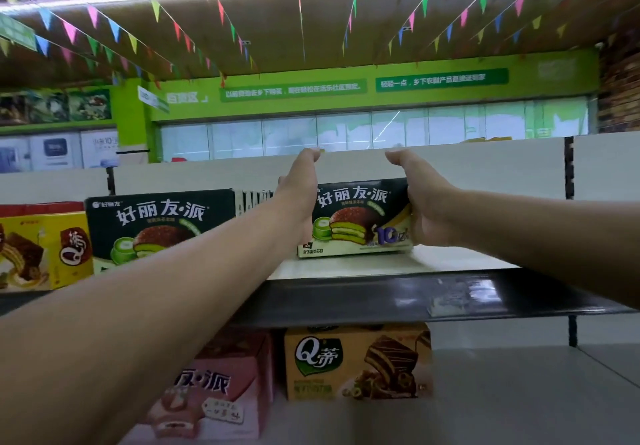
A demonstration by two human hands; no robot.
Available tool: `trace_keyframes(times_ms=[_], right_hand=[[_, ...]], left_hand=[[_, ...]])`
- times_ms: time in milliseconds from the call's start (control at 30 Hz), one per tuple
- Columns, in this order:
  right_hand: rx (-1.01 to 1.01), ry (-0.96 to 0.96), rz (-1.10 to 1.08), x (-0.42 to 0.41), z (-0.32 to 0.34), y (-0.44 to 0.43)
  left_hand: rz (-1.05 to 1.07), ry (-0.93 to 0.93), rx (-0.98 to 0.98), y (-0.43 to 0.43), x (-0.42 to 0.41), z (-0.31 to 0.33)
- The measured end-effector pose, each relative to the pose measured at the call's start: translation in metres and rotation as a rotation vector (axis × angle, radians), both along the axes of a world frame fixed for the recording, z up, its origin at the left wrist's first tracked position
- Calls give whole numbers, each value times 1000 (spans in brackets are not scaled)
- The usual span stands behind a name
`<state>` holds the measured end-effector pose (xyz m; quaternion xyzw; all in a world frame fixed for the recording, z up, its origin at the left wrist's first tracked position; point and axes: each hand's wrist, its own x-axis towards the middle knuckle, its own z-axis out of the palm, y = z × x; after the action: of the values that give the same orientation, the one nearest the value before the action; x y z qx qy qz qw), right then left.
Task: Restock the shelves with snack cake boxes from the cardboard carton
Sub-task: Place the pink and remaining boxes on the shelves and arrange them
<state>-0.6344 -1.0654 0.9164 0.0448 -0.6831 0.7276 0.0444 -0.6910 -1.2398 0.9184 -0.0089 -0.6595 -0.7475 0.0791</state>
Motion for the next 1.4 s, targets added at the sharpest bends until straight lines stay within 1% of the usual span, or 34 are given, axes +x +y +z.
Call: trace_keyframes(times_ms=[100, 167, 333, 400, 500, 633, 700, 800, 867, 1000, 1133, 1233, 1400], right_hand=[[59, -7, 44, -8, -1, -5], [95, 9, 50, -15, -6, -6], [142, 22, 79, -26, -5, -9], [160, 21, 100, -29, -6, -10], [275, 44, 89, -36, -11, -10], [468, 81, 37, -46, -17, -7], [506, 90, 23, -51, -20, -4], [518, 91, 24, -46, -18, -3], [519, 92, 41, -44, -17, -2], [527, 84, 56, -41, -13, -1], [526, 84, -11, -35, -9, 2], [538, 102, -61, -22, -7, 3], [628, 128, -194, 11, -2, 1]], left_hand=[[124, -57, 8, -17, -82, -14], [169, -45, -23, -25, -101, -15], [113, 26, -117, -7, -27, -7], [108, 52, -144, -5, -13, -7], [115, 90, -171, -11, -21, -6], [128, 60, -233, -18, -27, -5], [138, 58, -216, -20, -34, -7], [254, 58, -212, -13, -22, -6], [316, 105, -262, -4, 1, -3], [401, 138, -466, 2, 3, -5], [444, 165, -647, 8, 12, -4], [455, 208, -700, 11, 27, 3], [416, 293, -750, 15, 51, 10]])
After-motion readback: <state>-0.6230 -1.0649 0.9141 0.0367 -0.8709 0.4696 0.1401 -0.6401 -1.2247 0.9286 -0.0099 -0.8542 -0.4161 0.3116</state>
